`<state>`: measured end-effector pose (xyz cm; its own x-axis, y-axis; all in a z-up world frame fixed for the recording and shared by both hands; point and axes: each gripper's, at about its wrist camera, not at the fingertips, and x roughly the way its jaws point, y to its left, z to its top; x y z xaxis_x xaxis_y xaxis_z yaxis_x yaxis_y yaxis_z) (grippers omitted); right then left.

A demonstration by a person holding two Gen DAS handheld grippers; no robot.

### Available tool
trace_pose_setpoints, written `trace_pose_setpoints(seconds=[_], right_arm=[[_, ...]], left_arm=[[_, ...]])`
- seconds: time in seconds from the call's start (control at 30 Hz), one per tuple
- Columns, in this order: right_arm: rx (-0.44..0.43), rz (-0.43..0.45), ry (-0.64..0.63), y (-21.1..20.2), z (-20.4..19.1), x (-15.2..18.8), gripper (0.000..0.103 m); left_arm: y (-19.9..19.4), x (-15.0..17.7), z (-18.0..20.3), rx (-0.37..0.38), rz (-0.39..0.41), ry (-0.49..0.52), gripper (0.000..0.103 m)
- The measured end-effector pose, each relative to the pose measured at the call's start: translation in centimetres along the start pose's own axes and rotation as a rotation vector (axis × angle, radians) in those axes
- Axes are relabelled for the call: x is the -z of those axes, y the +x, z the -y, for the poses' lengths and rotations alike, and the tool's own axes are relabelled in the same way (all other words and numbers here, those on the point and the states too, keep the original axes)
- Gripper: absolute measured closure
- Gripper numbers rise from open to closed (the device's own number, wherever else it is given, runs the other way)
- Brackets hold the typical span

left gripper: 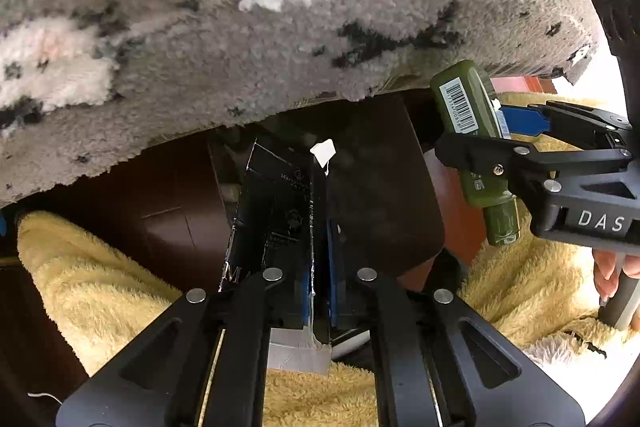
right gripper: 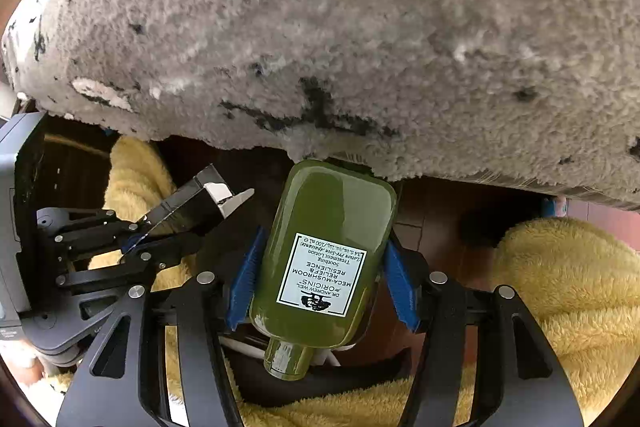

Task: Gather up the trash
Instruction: 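Open both tools to drop the bottle and box into the bin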

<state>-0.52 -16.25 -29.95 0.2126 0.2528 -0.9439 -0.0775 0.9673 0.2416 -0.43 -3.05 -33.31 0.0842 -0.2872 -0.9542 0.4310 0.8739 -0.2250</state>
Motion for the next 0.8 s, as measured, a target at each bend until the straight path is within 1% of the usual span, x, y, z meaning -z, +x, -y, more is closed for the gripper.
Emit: trace_pose_setpoints(seconds=[0.03,0.1,0.13,0.17,0.33,0.4,0.43,0.47,0.5,0.53,0.6,0.73,0.8], right_arm=[[0.003,-0.004,0.001,0.2,0.0,-0.1,0.044],[0.0,-0.004,0.007,0.4,0.1,-0.3,0.044],[0.0,-0.002,0.011,0.3,0.3,-0.3,0.044],[0.0,0.0,0.014,0.3,0.4,-0.4,0.043],[0.002,0.026,0.023,-0.5,0.9,-0.7,0.041],[0.006,0.044,0.025,-1.1,1.1,-0.8,0.038],[0.011,0.054,0.029,-1.4,1.1,-0.9,0.036],[0.021,0.067,0.034,-1.8,1.2,-0.9,0.031],[0.035,0.084,0.036,-2.3,1.2,-0.8,0.029],[0.052,0.102,0.037,-2.8,1.3,-0.8,0.027],[0.068,0.128,0.035,-3.7,1.2,-0.9,0.027],[0.057,0.175,0.044,-5.8,1.8,-0.7,0.026],[0.051,0.202,0.055,-7.1,2.1,-0.7,0.026]], left_arm=[[0.1,-0.1,0.0,-0.004,-0.002,-0.002,0.096],[0.2,-0.1,-0.1,-0.016,-0.005,-0.006,0.081],[0.3,-0.3,0.1,-0.019,-0.003,-0.009,0.078],[0.2,-0.4,-0.1,-0.021,-0.002,-0.012,0.076],[-0.9,-0.8,-0.8,-0.034,0.014,-0.028,0.071],[-1.6,-0.9,-0.8,-0.049,0.029,-0.026,0.066],[-2.2,-0.7,-1.0,-0.056,0.038,-0.023,0.064],[-2.7,-0.7,-0.9,-0.065,0.052,-0.019,0.06],[-3.4,-0.4,-1.2,-0.07,0.066,-0.017,0.055],[-4.1,-0.3,-1.4,-0.076,0.084,-0.017,0.053],[-5.5,-0.4,-1.2,-0.092,0.12,-0.017,0.041],[-8.2,-0.7,-0.3,-0.116,0.189,-0.003,0.034],[-9.8,-1.0,0.0,-0.126,0.225,0.008,0.028]])
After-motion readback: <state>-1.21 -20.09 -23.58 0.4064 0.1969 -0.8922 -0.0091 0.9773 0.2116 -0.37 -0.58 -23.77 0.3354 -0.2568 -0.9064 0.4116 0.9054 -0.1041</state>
